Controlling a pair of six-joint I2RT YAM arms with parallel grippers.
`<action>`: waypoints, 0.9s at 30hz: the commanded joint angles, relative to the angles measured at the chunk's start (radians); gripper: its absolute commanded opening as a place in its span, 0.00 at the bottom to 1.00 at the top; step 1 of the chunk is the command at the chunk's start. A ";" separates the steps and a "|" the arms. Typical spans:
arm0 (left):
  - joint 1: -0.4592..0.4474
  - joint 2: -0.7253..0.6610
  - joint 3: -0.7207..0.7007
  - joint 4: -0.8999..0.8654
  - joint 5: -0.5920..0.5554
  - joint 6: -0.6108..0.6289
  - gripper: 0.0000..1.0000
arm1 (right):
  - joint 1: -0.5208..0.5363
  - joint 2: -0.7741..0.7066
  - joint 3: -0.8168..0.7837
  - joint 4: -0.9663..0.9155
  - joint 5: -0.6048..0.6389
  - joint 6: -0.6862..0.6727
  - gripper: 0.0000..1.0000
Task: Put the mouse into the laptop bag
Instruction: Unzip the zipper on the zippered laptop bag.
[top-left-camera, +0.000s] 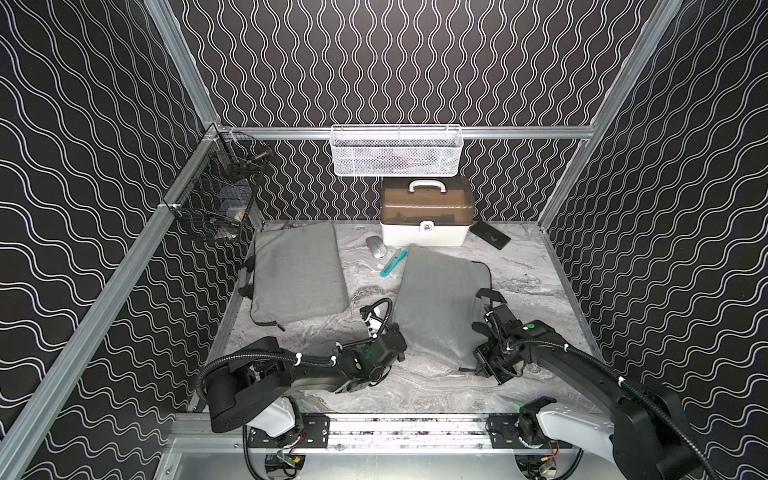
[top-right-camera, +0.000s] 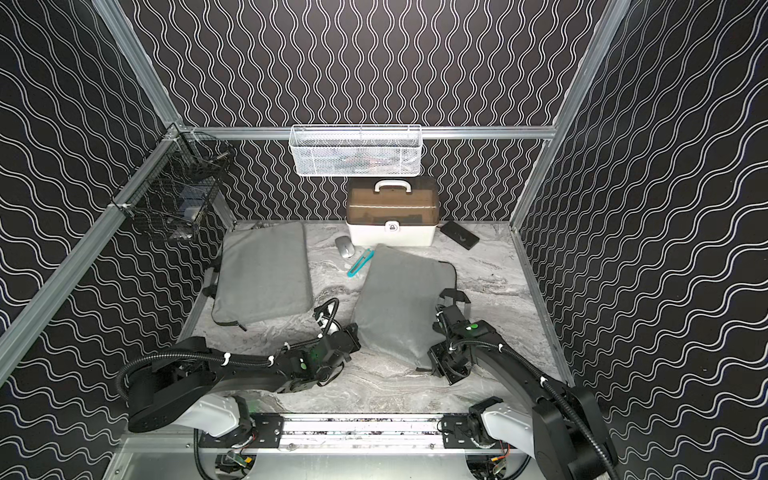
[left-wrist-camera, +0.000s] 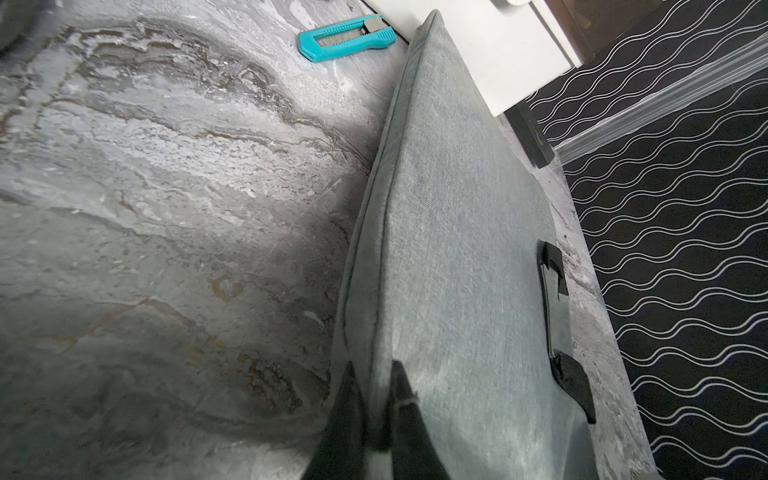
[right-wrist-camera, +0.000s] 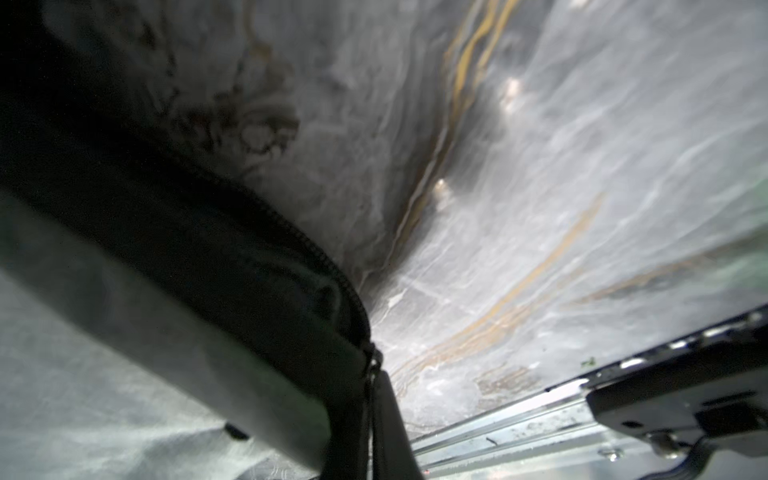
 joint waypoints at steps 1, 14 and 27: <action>0.001 -0.008 -0.001 0.102 -0.073 -0.004 0.00 | 0.048 0.054 0.040 0.015 -0.023 0.072 0.00; 0.001 -0.040 -0.024 0.092 -0.095 -0.016 0.00 | 0.189 0.106 0.126 0.016 0.050 0.173 0.00; -0.023 -0.205 -0.174 0.036 -0.116 -0.146 0.43 | -0.083 0.202 0.021 0.088 0.100 -0.080 0.00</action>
